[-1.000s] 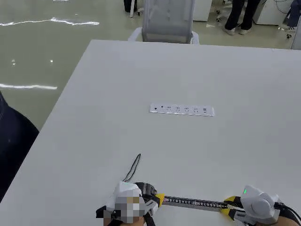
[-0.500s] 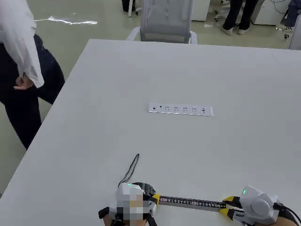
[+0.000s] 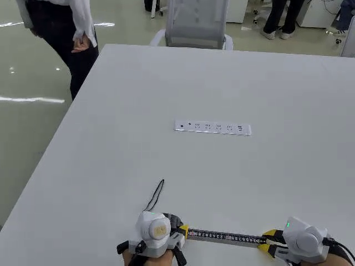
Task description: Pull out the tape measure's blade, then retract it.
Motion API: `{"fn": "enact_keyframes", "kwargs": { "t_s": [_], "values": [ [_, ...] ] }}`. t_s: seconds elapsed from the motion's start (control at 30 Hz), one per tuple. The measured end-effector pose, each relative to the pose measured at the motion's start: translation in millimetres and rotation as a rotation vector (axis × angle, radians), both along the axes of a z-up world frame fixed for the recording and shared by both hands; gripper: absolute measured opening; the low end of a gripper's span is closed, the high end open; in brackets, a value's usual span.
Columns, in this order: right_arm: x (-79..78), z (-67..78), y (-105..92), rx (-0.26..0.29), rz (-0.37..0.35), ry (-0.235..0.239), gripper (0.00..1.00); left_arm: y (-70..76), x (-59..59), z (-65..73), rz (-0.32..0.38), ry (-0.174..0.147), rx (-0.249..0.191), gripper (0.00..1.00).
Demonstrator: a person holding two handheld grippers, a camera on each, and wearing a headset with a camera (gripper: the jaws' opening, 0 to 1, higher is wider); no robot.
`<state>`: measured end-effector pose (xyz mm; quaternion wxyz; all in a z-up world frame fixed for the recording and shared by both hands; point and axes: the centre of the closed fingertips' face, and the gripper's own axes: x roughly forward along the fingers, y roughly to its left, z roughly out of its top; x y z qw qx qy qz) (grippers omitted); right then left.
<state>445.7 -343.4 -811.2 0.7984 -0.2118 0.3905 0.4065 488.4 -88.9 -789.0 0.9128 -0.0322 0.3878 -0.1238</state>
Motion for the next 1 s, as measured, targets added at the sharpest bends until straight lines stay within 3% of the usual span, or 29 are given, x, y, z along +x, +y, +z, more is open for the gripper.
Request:
{"fn": "enact_keyframes", "kwargs": {
  "t_s": [0.4, 1.0],
  "values": [
    [-1.1, 0.5, 0.3, -0.004, 0.016, -0.003, 0.15, -0.6, -1.6, -2.9, -0.046, -0.009, 0.088, 0.61],
    [-3.0, 0.5, 4.4, -0.021, 0.03, -0.013, 0.15, 0.2, -1.9, -2.3, -0.064, -0.028, 0.082, 0.6]
  ]
}}
